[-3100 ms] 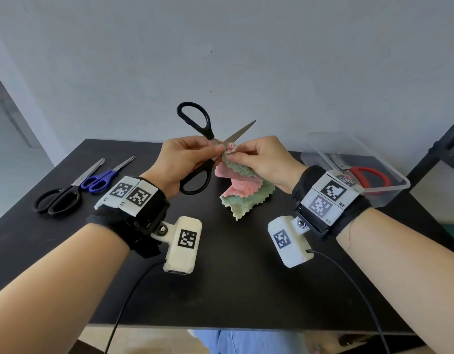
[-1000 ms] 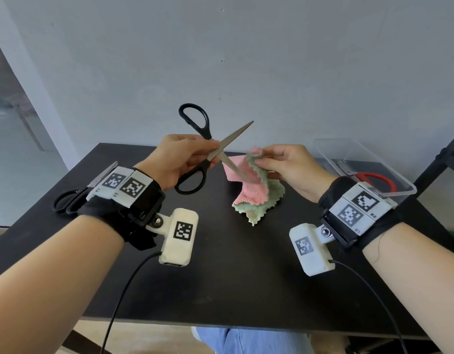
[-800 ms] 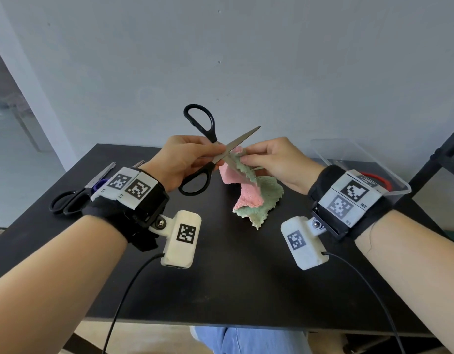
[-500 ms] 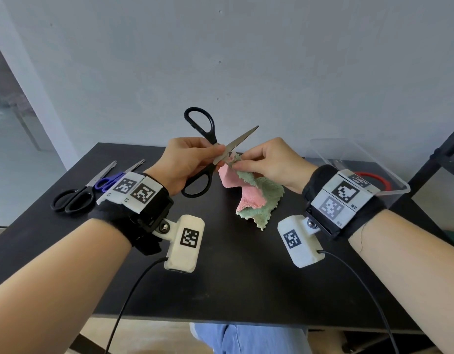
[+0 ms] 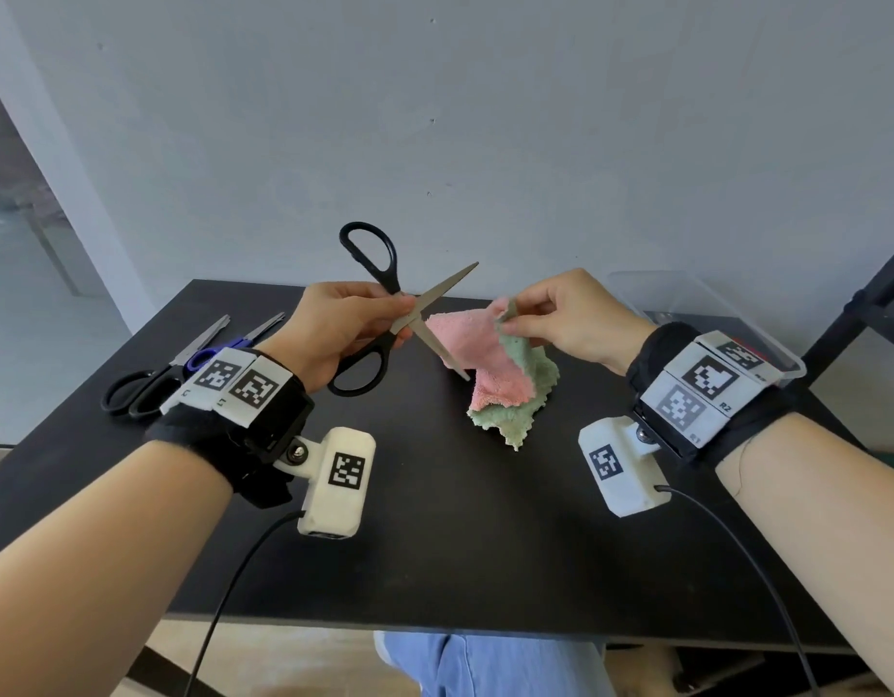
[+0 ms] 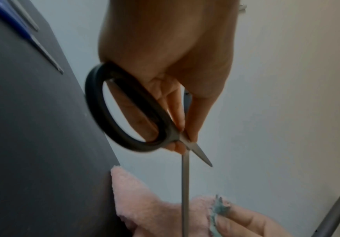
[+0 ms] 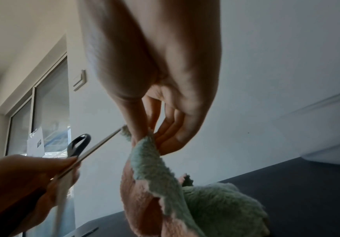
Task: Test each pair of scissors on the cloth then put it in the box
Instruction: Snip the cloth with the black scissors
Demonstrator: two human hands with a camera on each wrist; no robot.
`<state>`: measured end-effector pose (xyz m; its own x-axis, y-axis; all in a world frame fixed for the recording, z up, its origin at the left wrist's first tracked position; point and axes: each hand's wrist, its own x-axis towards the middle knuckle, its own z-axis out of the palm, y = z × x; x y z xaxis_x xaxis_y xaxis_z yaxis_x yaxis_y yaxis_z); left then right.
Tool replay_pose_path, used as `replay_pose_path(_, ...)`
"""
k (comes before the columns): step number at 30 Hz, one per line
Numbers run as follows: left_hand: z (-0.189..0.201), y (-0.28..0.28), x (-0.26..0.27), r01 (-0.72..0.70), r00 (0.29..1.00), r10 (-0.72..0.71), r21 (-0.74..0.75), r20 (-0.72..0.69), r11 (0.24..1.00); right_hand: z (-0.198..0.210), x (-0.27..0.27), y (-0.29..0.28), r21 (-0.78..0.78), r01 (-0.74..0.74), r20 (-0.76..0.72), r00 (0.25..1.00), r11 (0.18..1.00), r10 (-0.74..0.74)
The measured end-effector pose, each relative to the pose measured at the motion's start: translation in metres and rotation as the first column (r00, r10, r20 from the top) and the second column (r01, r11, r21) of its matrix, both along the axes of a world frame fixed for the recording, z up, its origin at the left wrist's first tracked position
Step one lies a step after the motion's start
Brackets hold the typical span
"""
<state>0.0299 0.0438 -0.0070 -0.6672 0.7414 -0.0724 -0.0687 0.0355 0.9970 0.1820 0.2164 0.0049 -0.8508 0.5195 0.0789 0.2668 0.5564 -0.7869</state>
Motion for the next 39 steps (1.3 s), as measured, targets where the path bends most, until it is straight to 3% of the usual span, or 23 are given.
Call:
replay_pose_path(5, 0.009, -0.008, -0.001, 0.131, 0.981, -0.159, -0.228, -0.108, 0.965, 0.007, 0.0, 0.012, -0.006, 0.11, -0.066, 0.992, 0.994, -0.11)
replay_pose_path(9, 0.014, -0.004, 0.004, 0.159, 0.953, -0.232, -0.333, -0.193, 0.929, 0.013, -0.006, -0.001, 0.048, -0.017, -0.079, 0.997, 0.999, 0.021)
replay_pose_path(17, 0.016, 0.004, 0.012, 0.148, 0.948, -0.229, -0.327, -0.222, 0.933, 0.01, -0.015, -0.022, 0.058, -0.23, 0.031, 0.973, 0.971, 0.229)
replay_pose_path(22, 0.016, 0.005, 0.01, 0.119, 0.944, -0.209, -0.327, -0.256, 0.937, 0.007, -0.015, -0.027, -0.07, -0.241, 0.022, 0.97, 0.968, 0.243)
replay_pose_path(29, 0.015, 0.006, 0.009, 0.108, 0.916, -0.231, -0.35, -0.329, 0.93, 0.007, -0.013, -0.023, 0.044, -0.232, 0.059, 0.972, 0.972, 0.229)
replay_pose_path(39, 0.015, 0.005, 0.004, 0.136, 0.908, -0.259, -0.354, -0.328, 0.925, 0.01, -0.006, -0.017, 0.096, -0.207, 0.087, 0.976, 0.974, 0.199)
